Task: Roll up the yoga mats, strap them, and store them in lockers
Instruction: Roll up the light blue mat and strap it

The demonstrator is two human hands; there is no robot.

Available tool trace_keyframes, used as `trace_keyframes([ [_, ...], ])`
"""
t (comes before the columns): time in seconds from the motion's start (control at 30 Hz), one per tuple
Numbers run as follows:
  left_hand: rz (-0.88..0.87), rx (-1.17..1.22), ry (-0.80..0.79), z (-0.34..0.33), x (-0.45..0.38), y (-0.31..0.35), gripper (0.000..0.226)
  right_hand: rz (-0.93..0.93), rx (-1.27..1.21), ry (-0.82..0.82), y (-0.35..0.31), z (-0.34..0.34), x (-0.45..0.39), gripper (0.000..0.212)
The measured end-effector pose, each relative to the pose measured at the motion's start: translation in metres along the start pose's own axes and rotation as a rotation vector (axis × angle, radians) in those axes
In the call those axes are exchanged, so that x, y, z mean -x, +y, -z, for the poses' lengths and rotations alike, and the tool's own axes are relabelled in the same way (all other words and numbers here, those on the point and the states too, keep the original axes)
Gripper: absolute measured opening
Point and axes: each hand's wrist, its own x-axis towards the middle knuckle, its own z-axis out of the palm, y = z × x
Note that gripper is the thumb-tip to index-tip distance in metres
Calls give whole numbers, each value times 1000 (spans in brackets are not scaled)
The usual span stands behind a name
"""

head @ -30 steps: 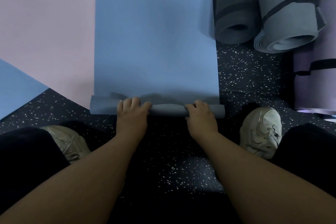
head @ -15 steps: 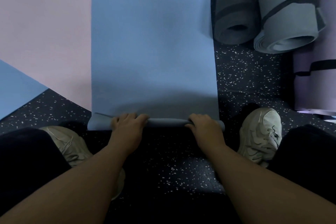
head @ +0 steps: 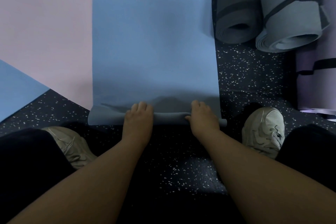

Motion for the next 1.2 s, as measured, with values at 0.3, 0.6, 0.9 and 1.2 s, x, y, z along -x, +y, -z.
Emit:
trace_keyframes([
  [0.3,-23,-78,90,-14,10,-7,46,54,190,280,-6,-8,3,15],
  [0.6,-111,2,219,-15,-5,-16,19,269,-20,431,2,-19,12,24],
  [0.9,47,68,61,5,-35,-13,5,379,-67,442,1,-33,17,56],
  [1.2,-63,-10,248,7,-43,-18,25,248,150,71,-11,-17,10,91],
])
